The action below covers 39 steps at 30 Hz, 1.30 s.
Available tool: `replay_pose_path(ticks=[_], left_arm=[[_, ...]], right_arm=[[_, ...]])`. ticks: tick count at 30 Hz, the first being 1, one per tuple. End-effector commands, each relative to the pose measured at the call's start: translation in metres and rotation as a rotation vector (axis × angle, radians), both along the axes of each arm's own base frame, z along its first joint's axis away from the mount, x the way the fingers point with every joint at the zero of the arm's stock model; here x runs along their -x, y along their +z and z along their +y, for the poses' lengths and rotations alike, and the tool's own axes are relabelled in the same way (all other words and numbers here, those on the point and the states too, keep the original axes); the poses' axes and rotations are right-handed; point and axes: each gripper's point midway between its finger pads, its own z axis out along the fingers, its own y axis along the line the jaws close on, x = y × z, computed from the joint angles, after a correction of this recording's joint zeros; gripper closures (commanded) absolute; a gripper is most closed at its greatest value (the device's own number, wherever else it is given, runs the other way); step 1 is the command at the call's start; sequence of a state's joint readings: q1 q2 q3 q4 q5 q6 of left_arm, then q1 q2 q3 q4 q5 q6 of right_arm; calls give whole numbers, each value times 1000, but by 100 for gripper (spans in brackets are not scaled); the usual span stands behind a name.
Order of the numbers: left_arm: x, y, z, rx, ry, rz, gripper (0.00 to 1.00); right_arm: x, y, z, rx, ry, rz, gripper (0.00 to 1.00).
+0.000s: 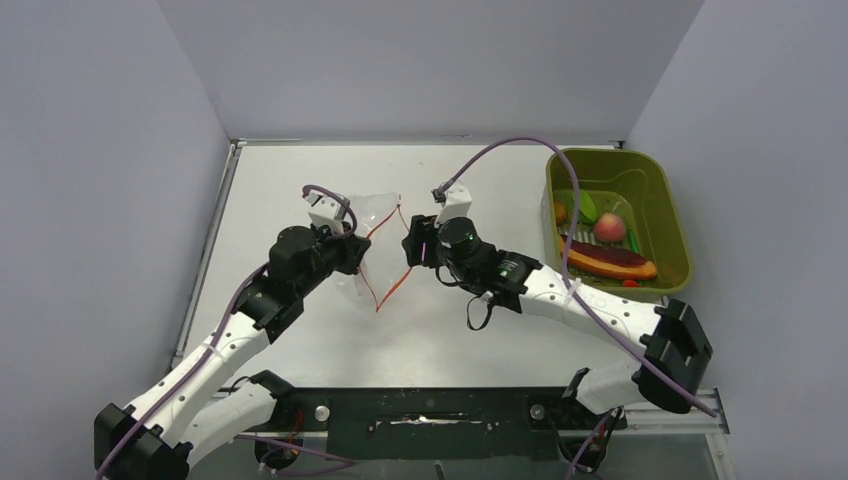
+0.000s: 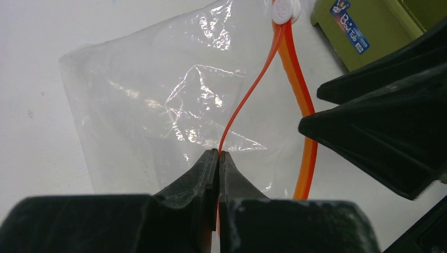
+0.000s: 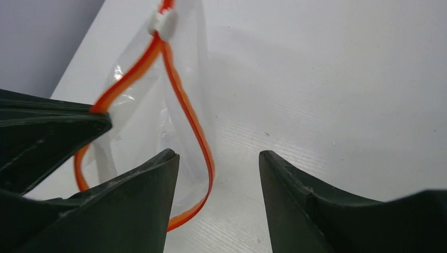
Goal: Place the food in the zip-top bag and seal the zipper
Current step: Pick up the fake fruit from the bin.
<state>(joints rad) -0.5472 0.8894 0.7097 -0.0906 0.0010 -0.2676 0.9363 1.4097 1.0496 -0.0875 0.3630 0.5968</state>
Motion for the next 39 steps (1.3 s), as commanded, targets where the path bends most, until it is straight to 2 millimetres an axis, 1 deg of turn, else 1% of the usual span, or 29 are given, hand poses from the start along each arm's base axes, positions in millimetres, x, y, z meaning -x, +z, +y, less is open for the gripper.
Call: replay_pose_path(ticks=[1,4,8,11,14,17,21,23,25,27,30,33,36,39], left_arm=[[-6,37,-22,115,-60,-38,100],[-8,33,-24,92,-74,-37,100],[-5,36,-30,62,-130,-52,100],[-2,36,-31,30,-160,-62,100],[1,29,-28,-8,-169,-50,100],[9,19,-25,-27,-183,-25,100],[17,10,-20,-38,-186,-28,100],[21,6,-19,-46,-200,-30,100],[25,2,-19,-42,-211,-24,100],[29,0,-20,-33,-222,-21,100],[33,-4,-18,-26,-224,-30,100],[35,-1,-18,-23,-227,-47,100],[36,-1,-16,-24,-222,-44,100],[38,0,-14,-24,-218,-47,100]], right_arm=[[11,51,-9,-54,64,-96,40],[18,61,-24,-16,77,-116,37],[18,71,-58,51,4,-128,36],[10,78,-86,95,-62,-138,35],[-1,75,-115,166,-112,-118,36],[-16,71,-148,251,-185,-82,37],[-35,79,-202,342,-310,-76,42],[-44,82,-232,370,-388,-63,46],[-53,85,-258,394,-445,-60,48],[-62,84,-281,418,-490,-48,48],[-72,76,-316,444,-557,-12,48],[-83,68,-342,421,-573,14,49],[-95,58,-360,442,-559,18,50],[-107,38,-371,491,-518,52,44]])
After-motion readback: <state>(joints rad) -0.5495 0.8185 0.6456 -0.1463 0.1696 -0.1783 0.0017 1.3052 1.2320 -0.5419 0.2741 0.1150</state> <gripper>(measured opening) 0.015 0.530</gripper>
